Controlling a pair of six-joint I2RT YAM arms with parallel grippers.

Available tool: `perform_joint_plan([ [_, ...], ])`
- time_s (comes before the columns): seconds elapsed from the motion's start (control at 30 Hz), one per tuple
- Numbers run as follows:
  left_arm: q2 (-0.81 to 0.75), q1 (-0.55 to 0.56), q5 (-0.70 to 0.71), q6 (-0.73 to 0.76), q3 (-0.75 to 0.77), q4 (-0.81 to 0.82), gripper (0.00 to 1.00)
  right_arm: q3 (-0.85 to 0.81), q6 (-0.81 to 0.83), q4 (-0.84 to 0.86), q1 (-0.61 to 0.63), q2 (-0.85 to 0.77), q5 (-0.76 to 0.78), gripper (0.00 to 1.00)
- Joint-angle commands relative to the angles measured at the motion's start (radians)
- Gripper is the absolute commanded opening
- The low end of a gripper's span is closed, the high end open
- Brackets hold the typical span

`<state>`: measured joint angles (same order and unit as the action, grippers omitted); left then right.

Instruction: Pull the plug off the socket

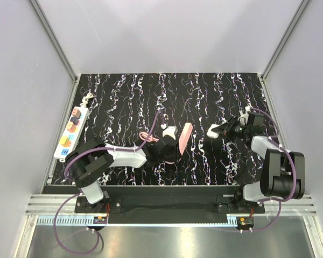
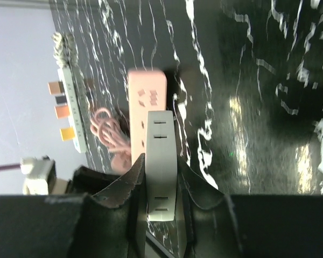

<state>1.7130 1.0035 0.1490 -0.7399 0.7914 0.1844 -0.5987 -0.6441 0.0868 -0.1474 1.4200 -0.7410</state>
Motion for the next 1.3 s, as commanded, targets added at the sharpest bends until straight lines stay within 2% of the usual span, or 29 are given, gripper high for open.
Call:
perform_joint_plan([
  [0.0,0.007,0.014,-0.091,0.04,-0.025,-0.149,0.0,-0.102,0.009,-0.027,-0.017,0.026,0.017,0.0],
  [0.3,-0.006,0.02,-0.123,0.059,-0.031,-0.145,0.0,-0.377,-0.12,0.025,-0.043,0.276,-0.017,0.0],
  [0.67,-0.027,0.021,-0.17,0.065,-0.043,-0.128,0.0,-0.689,-0.06,-0.081,-0.043,0.583,0.066,0.0],
  [0.9,-0.036,0.021,-0.204,0.066,-0.057,-0.106,0.0,-0.799,-0.029,-0.15,-0.043,0.672,0.115,0.0],
  [1.13,-0.013,0.023,-0.223,0.068,-0.023,-0.117,0.0,-0.878,0.001,-0.196,-0.043,0.74,0.134,0.08],
  [1.27,-0.019,0.023,-0.218,0.059,-0.02,-0.123,0.0,-0.908,0.012,-0.208,-0.044,0.763,0.155,0.09],
])
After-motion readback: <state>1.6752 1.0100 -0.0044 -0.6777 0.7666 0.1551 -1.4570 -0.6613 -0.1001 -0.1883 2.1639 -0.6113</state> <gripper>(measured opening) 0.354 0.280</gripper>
